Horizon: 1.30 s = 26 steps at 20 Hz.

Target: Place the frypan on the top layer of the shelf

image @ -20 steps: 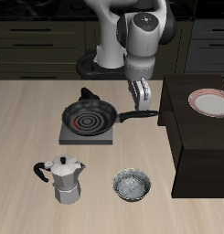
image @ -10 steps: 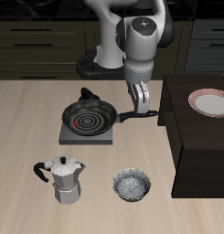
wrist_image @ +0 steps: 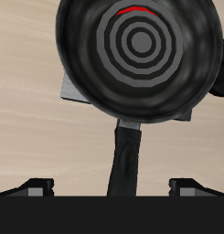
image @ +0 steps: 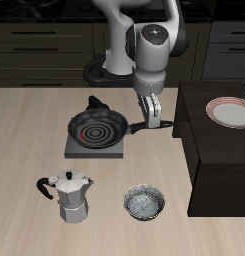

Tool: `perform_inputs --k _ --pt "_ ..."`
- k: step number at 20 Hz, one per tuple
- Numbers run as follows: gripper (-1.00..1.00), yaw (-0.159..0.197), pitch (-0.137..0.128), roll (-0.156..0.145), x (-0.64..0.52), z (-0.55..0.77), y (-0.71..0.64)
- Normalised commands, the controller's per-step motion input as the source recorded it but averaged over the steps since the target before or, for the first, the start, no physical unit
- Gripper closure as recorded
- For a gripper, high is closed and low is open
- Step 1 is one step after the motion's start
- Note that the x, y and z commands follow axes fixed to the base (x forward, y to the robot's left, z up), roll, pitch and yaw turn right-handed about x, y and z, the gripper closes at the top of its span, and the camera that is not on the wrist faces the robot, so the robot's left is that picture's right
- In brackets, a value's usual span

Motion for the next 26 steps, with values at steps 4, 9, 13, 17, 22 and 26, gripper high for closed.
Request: perform_inputs --k 4,9,13,17,22,26 --pt "-1.00 0.004 0.031 -0.016 -0.08 -0.10 -0.01" --pt "-1.00 -0.001 -0.021 -0.008 -0.13 -0.11 -0.16" --pt "-1.00 0.007 -0.030 0.009 -0.26 -0.13 0.08" --pt "-1.00 -0.043 0.017 0.023 -0.14 -0.16 -0.03" --pt "-1.00 0.020 -0.008 0.009 -0.05 -0.05 0.08" --pt "-1.00 0.037 -0.002 0.037 0.10 -0.09 0.21"
